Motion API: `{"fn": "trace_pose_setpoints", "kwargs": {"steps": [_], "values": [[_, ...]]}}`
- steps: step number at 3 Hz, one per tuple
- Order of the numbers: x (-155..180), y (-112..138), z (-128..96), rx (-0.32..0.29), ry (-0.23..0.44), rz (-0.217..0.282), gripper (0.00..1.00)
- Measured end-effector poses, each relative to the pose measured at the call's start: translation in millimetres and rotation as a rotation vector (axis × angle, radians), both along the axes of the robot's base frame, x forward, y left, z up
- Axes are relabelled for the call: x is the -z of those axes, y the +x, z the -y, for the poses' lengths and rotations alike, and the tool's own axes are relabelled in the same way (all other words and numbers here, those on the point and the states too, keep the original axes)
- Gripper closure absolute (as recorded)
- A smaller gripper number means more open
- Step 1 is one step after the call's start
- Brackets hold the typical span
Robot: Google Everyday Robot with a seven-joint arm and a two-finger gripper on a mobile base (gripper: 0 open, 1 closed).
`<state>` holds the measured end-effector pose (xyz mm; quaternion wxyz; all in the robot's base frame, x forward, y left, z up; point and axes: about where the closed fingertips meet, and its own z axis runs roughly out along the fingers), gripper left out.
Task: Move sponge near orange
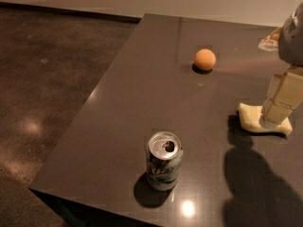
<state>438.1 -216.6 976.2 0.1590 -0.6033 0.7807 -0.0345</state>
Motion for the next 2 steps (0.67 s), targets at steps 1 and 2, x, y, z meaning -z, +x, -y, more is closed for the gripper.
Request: {"fn": "trace_pose_setpoints", "kwargs": {"steps": [1,2], "values": [[0.0,0.0,0.0,0.000,0.000,0.000,0.00],[7.6,8.1,6.7,0.016,-0.003,-0.022,0.00]]}}
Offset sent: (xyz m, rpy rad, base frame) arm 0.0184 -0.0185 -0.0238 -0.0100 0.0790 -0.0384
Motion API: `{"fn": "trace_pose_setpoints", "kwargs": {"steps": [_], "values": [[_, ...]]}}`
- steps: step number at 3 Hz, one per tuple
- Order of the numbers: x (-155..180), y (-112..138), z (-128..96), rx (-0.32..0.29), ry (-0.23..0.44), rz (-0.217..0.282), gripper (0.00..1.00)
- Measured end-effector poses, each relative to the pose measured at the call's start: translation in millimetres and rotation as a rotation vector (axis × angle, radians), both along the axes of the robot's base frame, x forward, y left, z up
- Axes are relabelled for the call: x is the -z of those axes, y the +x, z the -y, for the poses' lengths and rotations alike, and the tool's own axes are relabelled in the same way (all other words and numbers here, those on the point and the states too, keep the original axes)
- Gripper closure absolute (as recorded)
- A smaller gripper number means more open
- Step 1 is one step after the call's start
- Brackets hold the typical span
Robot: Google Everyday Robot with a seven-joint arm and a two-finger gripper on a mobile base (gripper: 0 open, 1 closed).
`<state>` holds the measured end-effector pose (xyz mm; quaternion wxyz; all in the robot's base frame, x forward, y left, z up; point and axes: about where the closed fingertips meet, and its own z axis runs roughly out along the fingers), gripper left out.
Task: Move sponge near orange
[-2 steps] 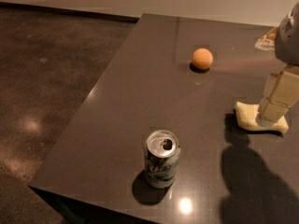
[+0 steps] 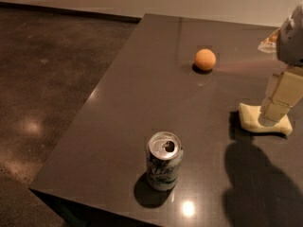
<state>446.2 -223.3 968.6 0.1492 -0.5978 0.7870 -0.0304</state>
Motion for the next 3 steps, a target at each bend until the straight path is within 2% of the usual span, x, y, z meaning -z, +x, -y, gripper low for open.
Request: {"fn": "trace_pose_setpoints", "kwargs": {"steps": [2,3], "values": [[46.3,27.8,34.2,0.072,0.003,-0.071,0.00],[70.9,29.3,49.4,0.092,0.004,-0.102,0.00]]}}
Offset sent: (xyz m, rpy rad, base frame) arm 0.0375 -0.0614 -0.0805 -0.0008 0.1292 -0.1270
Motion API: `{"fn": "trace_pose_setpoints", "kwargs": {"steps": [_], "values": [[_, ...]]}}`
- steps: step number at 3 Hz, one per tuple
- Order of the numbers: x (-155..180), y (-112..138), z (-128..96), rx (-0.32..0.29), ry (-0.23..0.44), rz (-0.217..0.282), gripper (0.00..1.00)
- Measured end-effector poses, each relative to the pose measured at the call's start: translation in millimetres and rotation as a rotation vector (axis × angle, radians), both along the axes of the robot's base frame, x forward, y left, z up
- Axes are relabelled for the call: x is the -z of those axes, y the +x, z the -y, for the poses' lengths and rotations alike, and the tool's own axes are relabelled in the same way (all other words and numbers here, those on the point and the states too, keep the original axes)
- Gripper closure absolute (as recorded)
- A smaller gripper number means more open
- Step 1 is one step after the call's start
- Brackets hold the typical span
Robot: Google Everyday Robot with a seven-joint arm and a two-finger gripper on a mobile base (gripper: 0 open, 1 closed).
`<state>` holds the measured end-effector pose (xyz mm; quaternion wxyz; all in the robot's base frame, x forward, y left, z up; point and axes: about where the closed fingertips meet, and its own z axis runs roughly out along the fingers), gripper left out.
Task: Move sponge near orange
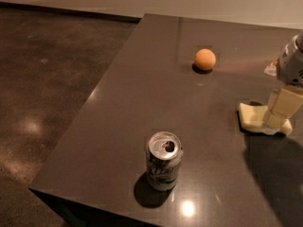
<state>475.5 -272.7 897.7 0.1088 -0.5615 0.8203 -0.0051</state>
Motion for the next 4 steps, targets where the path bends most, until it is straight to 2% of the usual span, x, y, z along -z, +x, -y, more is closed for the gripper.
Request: {"fn": "trace_pose_setpoints", "kwargs": {"steps": [3,4], "values": [[46.1,-13.1,18.5,-0.021,0.004,-0.068,0.01],[51.4,-12.5,21.3,-0.025,0.003,-0.084,0.29]]}}
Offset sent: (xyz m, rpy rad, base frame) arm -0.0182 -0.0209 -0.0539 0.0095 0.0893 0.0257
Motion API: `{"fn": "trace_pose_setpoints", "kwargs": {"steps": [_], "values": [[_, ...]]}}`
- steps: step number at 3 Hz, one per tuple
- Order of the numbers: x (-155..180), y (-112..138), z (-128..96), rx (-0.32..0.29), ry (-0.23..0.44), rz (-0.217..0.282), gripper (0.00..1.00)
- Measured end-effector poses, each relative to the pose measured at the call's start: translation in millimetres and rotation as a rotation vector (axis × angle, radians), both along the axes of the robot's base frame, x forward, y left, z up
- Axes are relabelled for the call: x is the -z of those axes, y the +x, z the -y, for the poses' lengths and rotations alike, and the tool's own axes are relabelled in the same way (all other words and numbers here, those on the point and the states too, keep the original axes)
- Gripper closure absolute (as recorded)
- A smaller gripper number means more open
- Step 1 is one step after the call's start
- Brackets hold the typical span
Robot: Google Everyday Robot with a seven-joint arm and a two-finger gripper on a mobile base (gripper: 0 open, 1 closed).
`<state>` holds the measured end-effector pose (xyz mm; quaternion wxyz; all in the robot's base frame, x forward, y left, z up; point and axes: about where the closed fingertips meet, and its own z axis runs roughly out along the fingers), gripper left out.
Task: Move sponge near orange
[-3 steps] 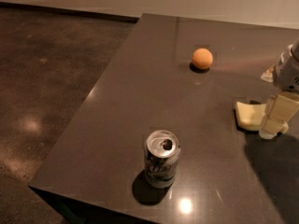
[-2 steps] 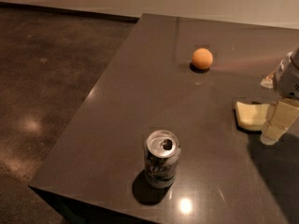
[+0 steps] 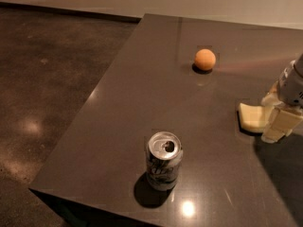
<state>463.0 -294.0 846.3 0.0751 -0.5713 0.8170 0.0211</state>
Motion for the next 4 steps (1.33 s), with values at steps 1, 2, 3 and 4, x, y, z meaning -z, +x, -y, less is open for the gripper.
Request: {"fn": "trace_pose_setpoints", "kwargs": {"steps": [1,2,3,4], "values": [[2.5,1.8,0.7,-0.004,0.004,-0.011,0.52],[-3.4,13.2,-5.8,-0.003,-0.001,-0.005,0.75],[-13.1,36.0,-18.5,0.010,-0.012,0.013,0.98],[-19.8,65.7,-30.8,0.034,-0.022,0.036,1.00]]}}
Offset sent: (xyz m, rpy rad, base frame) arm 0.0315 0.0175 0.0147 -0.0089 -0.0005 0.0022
